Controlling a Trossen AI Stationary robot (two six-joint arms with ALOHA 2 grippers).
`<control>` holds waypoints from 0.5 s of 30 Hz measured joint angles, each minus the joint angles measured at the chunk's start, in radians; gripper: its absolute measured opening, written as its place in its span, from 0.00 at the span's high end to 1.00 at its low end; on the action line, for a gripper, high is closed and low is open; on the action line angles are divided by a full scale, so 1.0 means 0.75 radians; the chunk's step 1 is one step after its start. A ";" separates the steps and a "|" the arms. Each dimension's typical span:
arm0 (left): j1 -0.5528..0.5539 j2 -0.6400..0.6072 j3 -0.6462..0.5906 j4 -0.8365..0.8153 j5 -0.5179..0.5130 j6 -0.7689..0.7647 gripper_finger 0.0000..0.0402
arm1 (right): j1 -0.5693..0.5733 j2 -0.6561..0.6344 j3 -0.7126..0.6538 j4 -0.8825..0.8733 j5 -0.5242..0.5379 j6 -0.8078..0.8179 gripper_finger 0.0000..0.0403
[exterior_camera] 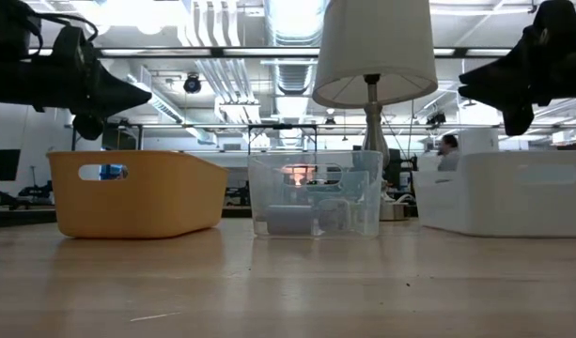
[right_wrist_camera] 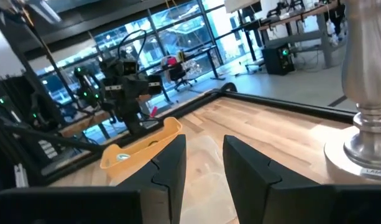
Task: Pick and place items into bin
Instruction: Return to home position
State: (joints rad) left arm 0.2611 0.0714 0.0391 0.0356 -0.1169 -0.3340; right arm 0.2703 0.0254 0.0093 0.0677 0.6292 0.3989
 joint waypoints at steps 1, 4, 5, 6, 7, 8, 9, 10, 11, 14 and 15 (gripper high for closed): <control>0.000 0.006 0.000 -0.002 0.000 0.000 1.00 | 0.000 0.004 0.000 0.000 0.000 -0.015 0.77; -0.005 0.027 0.000 0.004 -0.001 0.000 1.00 | 0.000 0.004 0.000 0.000 0.000 -0.010 0.77; -0.018 0.030 0.000 -0.002 -0.005 0.000 1.00 | 0.000 0.004 0.000 0.000 0.000 -0.006 0.76; -0.037 0.024 -0.001 -0.003 -0.004 0.000 1.00 | 0.000 0.004 0.000 -0.001 0.000 -0.005 0.76; -0.060 0.010 -0.001 -0.002 -0.002 0.000 1.00 | 0.000 0.004 0.000 -0.001 0.000 -0.007 0.76; -0.086 -0.007 -0.001 -0.002 -0.002 0.000 1.00 | 0.000 0.004 0.000 -0.001 0.000 -0.008 0.76; -0.112 -0.025 -0.002 0.001 -0.001 0.000 1.00 | 0.000 0.004 0.000 -0.001 0.000 -0.008 0.75; -0.138 -0.046 -0.004 0.002 -0.001 0.000 1.00 | 0.000 0.004 0.000 -0.001 0.000 -0.008 0.75; -0.160 -0.060 -0.005 0.002 -0.001 0.000 1.00 | 0.000 0.003 0.000 -0.001 -0.001 -0.008 0.75; -0.203 -0.058 -0.006 0.013 0.001 0.000 1.00 | 0.000 -0.007 0.000 -0.001 -0.001 -0.008 0.75; -0.212 -0.059 -0.006 0.016 0.000 0.000 1.00 | 0.000 -0.010 0.000 0.000 0.000 -0.008 0.76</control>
State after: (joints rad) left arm 0.1023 0.0273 0.0345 0.0476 -0.1168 -0.3338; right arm 0.2700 0.0180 0.0093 0.0675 0.6289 0.3931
